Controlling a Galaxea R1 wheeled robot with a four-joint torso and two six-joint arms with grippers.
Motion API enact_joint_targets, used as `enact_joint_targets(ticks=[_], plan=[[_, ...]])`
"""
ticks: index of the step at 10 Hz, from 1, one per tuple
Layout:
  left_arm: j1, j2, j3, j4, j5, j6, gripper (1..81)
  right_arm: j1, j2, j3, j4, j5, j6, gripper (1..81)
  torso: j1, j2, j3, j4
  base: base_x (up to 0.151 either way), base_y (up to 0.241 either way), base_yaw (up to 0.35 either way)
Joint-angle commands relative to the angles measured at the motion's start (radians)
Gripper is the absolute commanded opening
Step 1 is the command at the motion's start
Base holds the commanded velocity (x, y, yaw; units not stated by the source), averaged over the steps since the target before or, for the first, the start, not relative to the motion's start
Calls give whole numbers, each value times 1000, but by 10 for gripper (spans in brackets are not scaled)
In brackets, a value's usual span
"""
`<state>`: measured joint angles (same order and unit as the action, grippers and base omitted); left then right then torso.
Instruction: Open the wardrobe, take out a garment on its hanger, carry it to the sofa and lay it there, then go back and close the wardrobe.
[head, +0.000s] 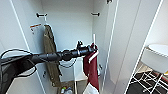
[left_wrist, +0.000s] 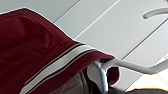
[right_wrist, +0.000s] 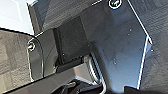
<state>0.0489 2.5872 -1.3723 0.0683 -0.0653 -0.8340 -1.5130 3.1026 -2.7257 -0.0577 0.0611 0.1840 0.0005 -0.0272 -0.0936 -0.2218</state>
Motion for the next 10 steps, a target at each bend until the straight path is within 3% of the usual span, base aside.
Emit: enact_joint_targets(ticks=[1,10], plan=[[-156,-4,33,68,-90,15,10,38,4,6,1,-49,-1,811,0,0,0,0,0,0,0],[-62,-11,67,119,-93,16,10,39,4,6,1,-47,-1,811,0,0,0,0,0,0,0]])
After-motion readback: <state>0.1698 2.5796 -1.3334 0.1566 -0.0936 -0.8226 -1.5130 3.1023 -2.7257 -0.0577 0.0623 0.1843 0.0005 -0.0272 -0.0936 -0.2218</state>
